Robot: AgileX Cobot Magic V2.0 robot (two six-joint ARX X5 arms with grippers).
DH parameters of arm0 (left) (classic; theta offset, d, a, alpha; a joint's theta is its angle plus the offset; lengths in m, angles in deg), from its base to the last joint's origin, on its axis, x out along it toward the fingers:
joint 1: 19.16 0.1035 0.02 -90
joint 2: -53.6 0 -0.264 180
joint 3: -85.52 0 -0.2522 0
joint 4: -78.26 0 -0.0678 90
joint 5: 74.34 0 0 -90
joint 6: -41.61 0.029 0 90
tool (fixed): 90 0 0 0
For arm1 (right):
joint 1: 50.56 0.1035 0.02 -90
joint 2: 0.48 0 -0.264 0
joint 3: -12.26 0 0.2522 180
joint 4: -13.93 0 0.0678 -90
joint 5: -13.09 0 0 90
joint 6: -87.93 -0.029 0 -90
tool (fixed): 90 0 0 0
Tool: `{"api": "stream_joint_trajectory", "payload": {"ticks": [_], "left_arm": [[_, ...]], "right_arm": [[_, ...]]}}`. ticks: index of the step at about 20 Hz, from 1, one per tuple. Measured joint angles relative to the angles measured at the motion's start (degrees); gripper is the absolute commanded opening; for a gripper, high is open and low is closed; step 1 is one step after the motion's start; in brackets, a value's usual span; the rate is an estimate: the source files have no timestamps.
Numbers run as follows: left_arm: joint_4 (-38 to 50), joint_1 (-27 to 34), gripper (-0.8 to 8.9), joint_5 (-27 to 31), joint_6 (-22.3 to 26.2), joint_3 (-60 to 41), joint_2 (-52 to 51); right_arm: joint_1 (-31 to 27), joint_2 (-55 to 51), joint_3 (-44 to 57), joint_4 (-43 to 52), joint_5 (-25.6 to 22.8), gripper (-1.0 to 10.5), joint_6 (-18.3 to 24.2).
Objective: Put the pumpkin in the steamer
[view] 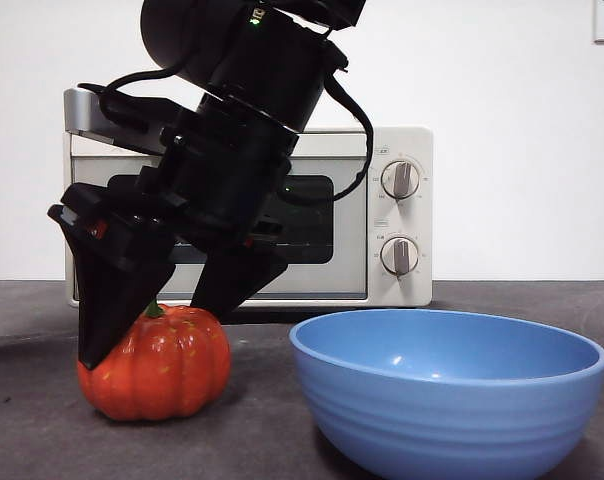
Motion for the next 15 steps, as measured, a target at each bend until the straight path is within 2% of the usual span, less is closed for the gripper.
{"api": "stream_joint_trajectory", "payload": {"ticks": [5, 9, 15], "left_arm": [[0.0, 0.0, 0.15, 0.0, 0.0, 0.0, 0.0], [0.02, 0.0, 0.15, 0.0, -0.02, 0.0, 0.0], [0.02, 0.0, 0.15, 0.0, 0.0, 0.0, 0.0]], "right_arm": [[0.09, -2.89, -1.57, -3.78, -2.21, 3.5, -0.13], [0.04, -11.5, -2.91, -6.51, -2.29, 3.5, -0.37], [-1.22, -22.58, -2.71, -17.57, -2.49, 3.5, -1.66]]}}
